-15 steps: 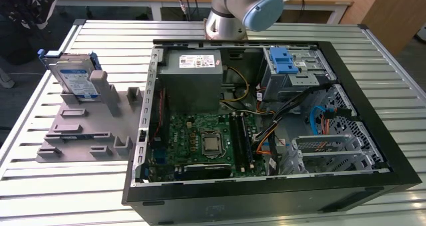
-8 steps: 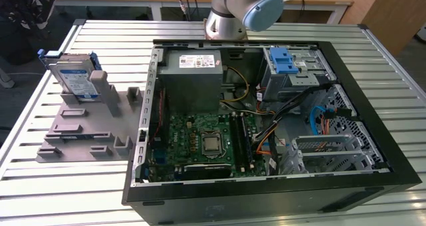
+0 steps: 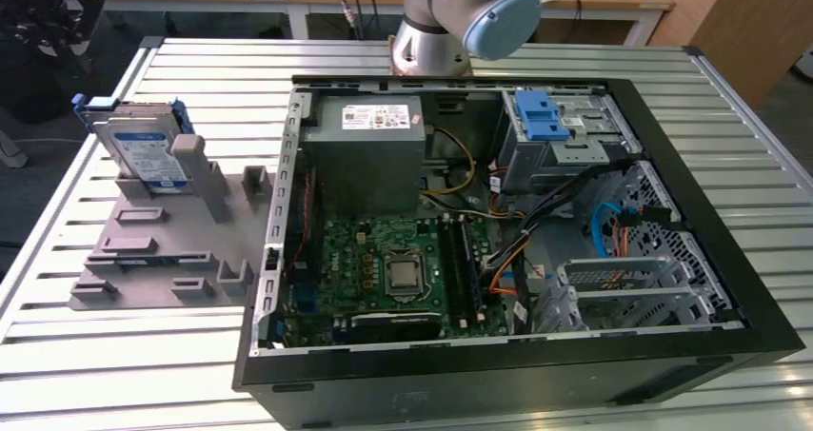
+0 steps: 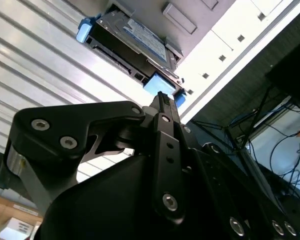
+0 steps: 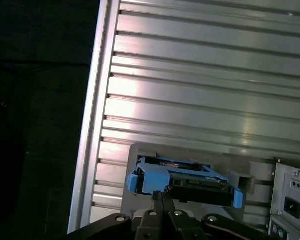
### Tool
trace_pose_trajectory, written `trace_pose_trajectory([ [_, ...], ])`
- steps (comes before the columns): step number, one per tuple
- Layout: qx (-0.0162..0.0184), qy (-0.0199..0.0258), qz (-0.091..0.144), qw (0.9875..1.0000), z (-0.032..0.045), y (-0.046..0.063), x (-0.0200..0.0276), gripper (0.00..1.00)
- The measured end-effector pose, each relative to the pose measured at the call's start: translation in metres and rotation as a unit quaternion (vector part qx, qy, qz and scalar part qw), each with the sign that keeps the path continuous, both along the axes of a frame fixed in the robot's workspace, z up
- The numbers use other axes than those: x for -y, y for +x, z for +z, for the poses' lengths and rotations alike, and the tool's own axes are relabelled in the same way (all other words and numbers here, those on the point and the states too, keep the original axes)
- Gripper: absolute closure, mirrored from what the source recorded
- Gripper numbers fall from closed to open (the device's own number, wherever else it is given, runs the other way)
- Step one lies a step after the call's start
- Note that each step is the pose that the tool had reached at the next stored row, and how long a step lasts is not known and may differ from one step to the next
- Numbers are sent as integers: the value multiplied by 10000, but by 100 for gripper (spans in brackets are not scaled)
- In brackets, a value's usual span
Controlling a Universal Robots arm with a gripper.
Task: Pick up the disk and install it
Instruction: 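Pick up the disk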
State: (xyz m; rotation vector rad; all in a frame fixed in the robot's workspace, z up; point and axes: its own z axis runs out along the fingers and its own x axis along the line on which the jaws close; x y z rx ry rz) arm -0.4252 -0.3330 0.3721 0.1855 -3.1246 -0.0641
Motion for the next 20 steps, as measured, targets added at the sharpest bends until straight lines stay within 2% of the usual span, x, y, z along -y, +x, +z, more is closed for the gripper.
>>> trace_pose_trajectory([
  [4, 0, -1, 274, 9996, 0, -2, 0, 89],
  [8, 0, -1, 574, 9983, 0, -2, 0, 89],
  [14, 2, -1, 992, 9951, 0, -2, 0, 89],
  [20, 7, -1, 1344, 9909, 0, -2, 2, 89],
])
